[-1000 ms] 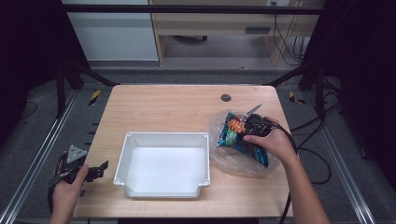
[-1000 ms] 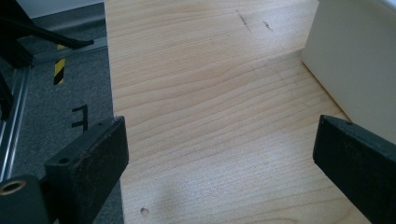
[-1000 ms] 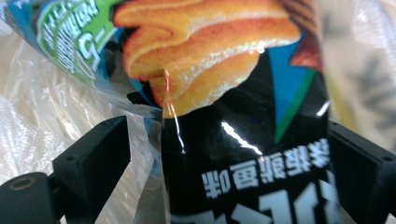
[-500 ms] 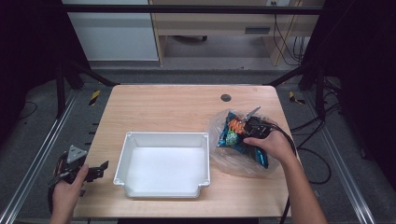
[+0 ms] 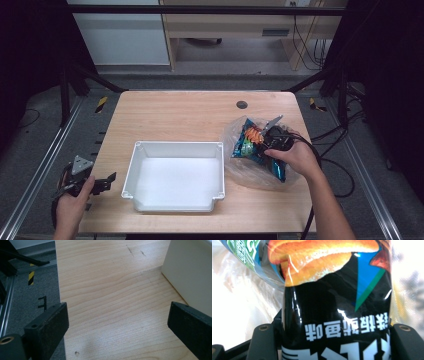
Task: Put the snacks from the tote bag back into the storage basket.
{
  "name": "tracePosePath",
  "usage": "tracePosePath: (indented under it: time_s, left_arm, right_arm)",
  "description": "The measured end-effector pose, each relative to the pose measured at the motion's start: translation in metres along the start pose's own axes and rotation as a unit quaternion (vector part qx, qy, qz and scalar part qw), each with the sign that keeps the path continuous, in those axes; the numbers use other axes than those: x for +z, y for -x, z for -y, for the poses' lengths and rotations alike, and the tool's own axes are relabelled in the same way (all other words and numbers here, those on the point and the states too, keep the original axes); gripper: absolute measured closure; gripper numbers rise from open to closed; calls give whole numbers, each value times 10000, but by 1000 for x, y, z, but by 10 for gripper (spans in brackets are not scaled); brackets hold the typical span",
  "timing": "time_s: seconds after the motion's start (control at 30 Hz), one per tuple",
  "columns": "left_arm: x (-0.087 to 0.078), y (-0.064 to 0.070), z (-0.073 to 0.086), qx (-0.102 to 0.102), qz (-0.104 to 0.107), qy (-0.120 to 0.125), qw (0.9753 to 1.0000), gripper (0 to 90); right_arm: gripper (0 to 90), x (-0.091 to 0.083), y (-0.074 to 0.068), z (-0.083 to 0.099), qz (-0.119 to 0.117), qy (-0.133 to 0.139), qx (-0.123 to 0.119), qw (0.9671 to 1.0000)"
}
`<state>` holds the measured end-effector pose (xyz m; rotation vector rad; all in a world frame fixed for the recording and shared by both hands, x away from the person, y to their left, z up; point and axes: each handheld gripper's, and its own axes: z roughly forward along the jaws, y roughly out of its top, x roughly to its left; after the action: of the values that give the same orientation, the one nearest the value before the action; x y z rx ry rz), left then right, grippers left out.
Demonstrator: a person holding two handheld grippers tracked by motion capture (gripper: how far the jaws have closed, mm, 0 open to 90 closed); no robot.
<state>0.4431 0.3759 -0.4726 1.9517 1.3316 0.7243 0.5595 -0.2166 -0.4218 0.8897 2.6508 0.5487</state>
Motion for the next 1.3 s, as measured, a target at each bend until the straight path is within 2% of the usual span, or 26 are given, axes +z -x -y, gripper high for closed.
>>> tracePosePath:
  time_s: [0.33, 0.4, 0.6, 0.8, 0.97, 1.13, 1.17, 1.3]
  left_arm:
    - [-1, 0, 0, 26, 2, -9, 10000, 34]
    - [0, 1, 0, 8, 2, -2, 10000, 34]
    - [0, 1, -1, 22, 10, 0, 10000, 34]
    - [0, 2, -1, 44, 26, -25, 10000, 35]
    - [0, 2, -1, 42, 17, -31, 10000, 34]
    - [1, 1, 0, 45, 25, -41, 10000, 35]
    - [1, 1, 0, 46, 24, -41, 10000, 35]
    - [1, 1, 0, 53, 25, -39, 10000, 35]
  right_arm:
    - [373, -23, -7, 2, 128, 377, -106, 9992]
    - [375, -30, -7, 3, 132, 506, 17, 9986]
    - [379, -42, -7, 6, 288, 573, 203, 9977]
    - [382, -47, -11, 6, 389, 578, 252, 9973]
    - [384, -56, -14, 4, 446, 795, 311, 9954]
    - [387, -70, -26, 0, 497, 1065, 330, 9925]
    - [388, -75, -30, -2, 477, 1204, 319, 9911]
    - [388, -89, -42, -11, 621, 1285, 147, 9897]
